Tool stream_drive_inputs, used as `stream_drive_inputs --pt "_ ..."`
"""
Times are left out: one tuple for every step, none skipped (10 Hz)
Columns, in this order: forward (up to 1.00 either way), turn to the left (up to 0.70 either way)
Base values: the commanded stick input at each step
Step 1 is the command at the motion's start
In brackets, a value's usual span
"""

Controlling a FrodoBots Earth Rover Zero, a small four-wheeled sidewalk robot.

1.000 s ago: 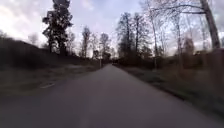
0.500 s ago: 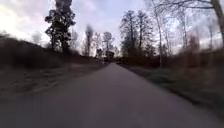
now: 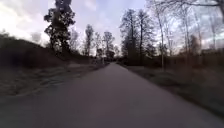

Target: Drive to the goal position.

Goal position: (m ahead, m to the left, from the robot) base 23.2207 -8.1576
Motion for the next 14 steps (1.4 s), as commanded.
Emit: stream_drive_inputs --pt "1.0 0.01" --pt "1.0 0.01" --pt "1.0 0.01" --pt "1.0 0.01" --pt "1.0 0.01" --pt "1.0 0.01" --pt "1.0 0.01" --pt "1.0 0.01" --pt "1.0 0.01" --pt "1.0 0.01" --pt "1.0 0.01" --pt "1.0 0.01" --pt "1.0 0.01" --pt "1.0 0.01"
